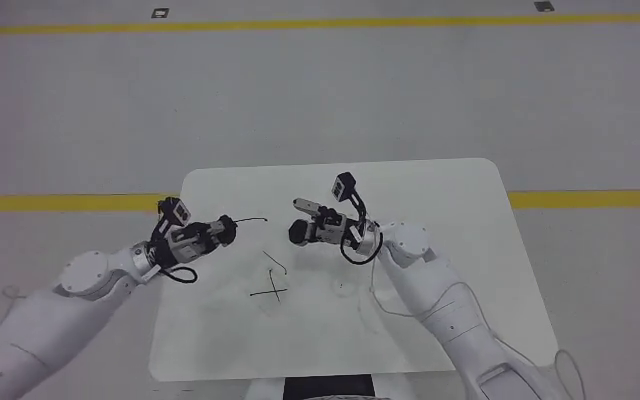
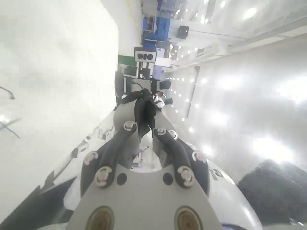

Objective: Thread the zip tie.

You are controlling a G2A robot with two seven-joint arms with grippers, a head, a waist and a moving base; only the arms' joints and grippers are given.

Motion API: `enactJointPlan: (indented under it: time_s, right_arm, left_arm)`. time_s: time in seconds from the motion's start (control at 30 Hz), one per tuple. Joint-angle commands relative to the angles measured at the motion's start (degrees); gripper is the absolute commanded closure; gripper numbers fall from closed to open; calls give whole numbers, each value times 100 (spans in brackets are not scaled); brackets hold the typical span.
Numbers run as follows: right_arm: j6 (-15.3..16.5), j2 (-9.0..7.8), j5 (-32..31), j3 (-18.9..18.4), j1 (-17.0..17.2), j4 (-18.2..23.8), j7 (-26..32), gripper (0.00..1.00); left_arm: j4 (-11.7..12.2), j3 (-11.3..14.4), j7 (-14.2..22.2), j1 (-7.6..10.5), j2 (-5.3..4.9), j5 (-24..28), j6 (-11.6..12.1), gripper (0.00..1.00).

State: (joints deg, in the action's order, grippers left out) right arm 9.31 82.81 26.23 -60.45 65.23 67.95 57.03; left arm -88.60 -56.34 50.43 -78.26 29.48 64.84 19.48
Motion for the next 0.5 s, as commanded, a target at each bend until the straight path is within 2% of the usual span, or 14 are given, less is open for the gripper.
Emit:
enactJointPlan:
  time_s: [0.0, 0.2, 0.33, 0.37, 0.4, 0.43, 0.47]
  right_arm:
    - [126, 15, 99, 26, -49, -120, -40, 0]
    - [352, 61, 213, 216, -149, -277, -4, 0]
    - [497, 121, 282, 422, -224, -364, -48, 0]
    - [524, 135, 294, 466, -240, -384, -75, 6]
    - [550, 150, 303, 513, -256, -409, -98, 29]
    - [576, 163, 310, 550, -276, -439, -122, 46]
    - [611, 180, 314, 599, -301, -477, -165, 52]
  left_arm:
    - [250, 58, 436, 50, 89, 324, 0, 100]
    - [758, 286, 1152, 320, 340, 932, -133, 100]
    - [1037, 423, 1654, 534, 505, 1121, -235, 100]
    - [1087, 448, 1737, 568, 536, 1143, -248, 100]
    - [1117, 463, 1798, 591, 555, 1130, -248, 100]
    - [1117, 463, 1798, 591, 555, 1130, -248, 100]
    - [1117, 463, 1798, 591, 555, 1130, -248, 100]
